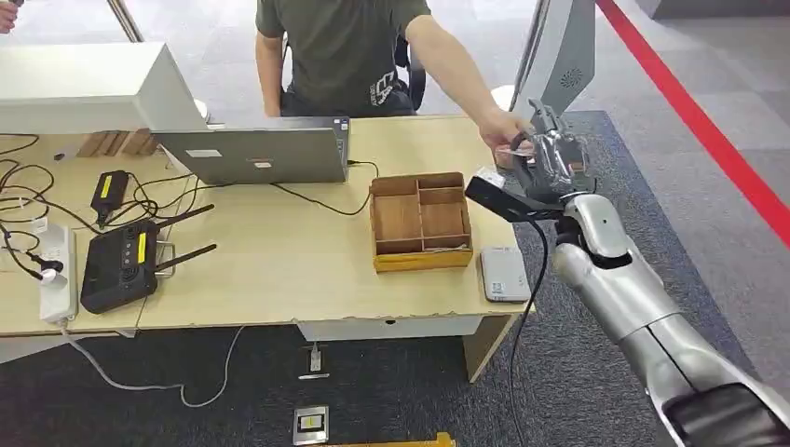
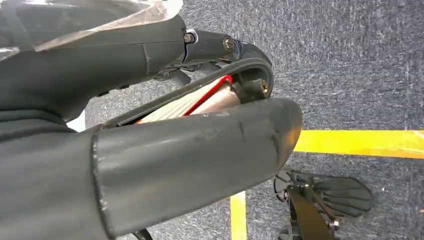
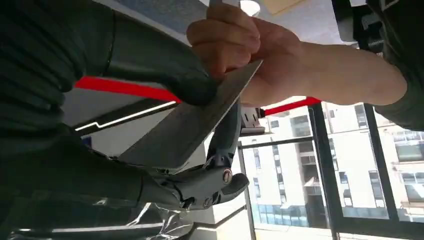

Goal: Pass the card to the sensor for recognition and then transmit it.

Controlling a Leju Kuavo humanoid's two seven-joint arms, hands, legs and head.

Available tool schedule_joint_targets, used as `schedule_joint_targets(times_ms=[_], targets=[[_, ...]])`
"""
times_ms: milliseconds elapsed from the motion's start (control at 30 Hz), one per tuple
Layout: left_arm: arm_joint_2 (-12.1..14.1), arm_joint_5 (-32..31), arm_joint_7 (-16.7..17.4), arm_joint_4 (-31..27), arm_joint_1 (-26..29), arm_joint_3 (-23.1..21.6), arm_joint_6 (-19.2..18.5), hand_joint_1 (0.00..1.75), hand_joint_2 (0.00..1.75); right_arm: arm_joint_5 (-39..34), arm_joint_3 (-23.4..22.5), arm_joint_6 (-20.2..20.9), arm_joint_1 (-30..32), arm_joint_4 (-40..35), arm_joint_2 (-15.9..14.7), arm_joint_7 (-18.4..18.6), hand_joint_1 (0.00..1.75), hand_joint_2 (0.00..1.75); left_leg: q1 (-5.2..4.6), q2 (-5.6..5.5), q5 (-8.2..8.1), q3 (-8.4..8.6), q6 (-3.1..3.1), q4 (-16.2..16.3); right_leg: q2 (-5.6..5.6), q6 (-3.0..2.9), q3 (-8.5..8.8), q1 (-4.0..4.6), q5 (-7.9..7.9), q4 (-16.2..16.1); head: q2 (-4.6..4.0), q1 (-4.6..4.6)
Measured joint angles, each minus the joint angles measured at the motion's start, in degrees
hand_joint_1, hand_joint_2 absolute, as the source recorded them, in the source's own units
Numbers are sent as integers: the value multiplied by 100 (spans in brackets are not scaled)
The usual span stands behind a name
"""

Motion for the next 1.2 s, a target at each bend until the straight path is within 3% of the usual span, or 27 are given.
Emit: schedule_joint_targets(times_ms=[667,1200], targets=[[4,9,-13,0,7,0,-9,0,0,-105,194,22,-21,299,-48,-11,175,175,0,1,0,2,0,0,0,0,-2,0,0,-1,0,-2],[17,114,59,0,13,0,22,0,0,-430,225,-243,417,987,-81,-420,175,175,0,1,-1,0,0,0,1,0,-2,0,-1,-1,0,0]])
